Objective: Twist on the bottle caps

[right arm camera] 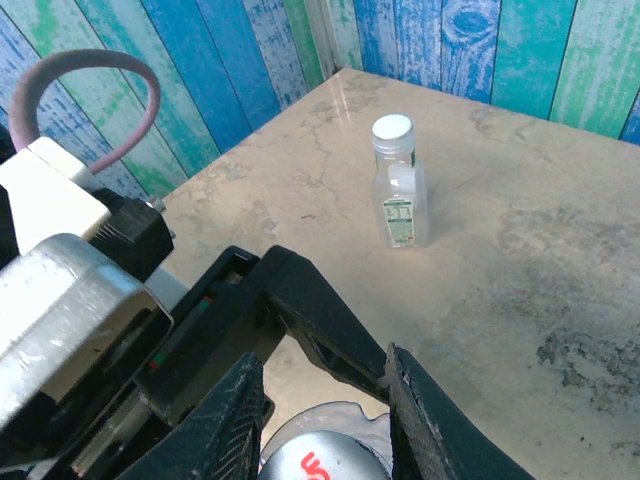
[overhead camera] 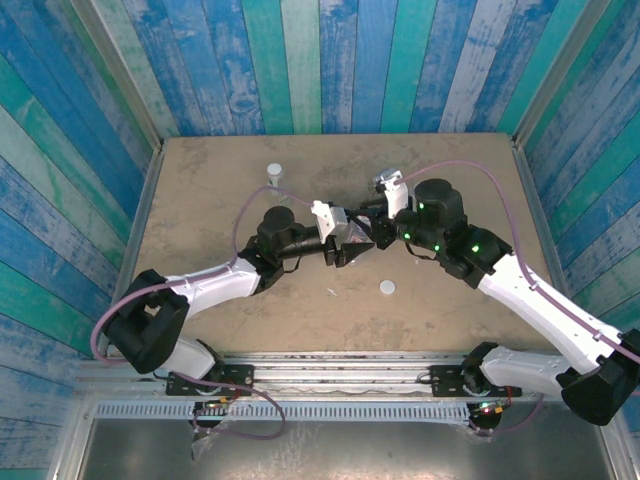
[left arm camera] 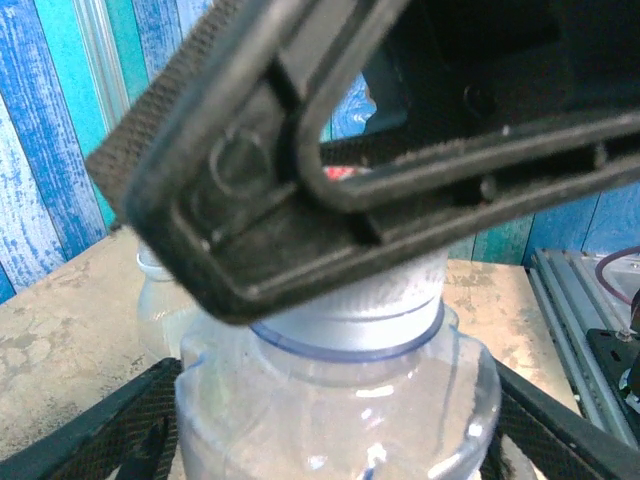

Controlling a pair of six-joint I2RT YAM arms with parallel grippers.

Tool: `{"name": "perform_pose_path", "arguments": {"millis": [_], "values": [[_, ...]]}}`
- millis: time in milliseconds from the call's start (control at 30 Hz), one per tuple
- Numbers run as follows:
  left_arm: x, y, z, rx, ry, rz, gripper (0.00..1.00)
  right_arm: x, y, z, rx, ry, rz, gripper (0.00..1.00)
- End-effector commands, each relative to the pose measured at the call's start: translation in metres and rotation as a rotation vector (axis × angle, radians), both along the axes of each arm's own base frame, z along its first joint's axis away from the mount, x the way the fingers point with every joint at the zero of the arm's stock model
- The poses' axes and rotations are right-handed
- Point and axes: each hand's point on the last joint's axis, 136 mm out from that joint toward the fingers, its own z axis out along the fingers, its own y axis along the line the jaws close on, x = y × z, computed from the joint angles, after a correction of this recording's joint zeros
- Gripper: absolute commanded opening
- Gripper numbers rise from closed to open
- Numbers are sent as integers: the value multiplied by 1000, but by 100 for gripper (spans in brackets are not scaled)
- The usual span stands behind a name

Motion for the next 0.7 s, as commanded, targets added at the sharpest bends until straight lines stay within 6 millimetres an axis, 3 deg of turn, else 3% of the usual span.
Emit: {"name": "perform_pose_path", "arguments": {"millis": [0, 100, 233, 467, 533, 667], "values": [[2, -4, -9, 5, 14, -20, 70, 0, -2, 28, 65, -38, -5, 5], [1, -4, -13, 15, 19, -24, 66, 0, -3, 31, 76, -33, -7, 5], [-1, -4, -12, 10, 23, -33, 50, -4, 0, 29, 72, -30, 23, 9], [-2, -4, -2, 7, 20, -38, 46, -16, -1, 13, -93, -93, 141, 40], [-2, -2, -2, 9, 13, -30, 46, -17, -5, 8, -144, -97, 146, 45], [-2, -1, -3, 11, 13, -21, 47, -17, -11, 1, -210, -100, 143, 46]]}}
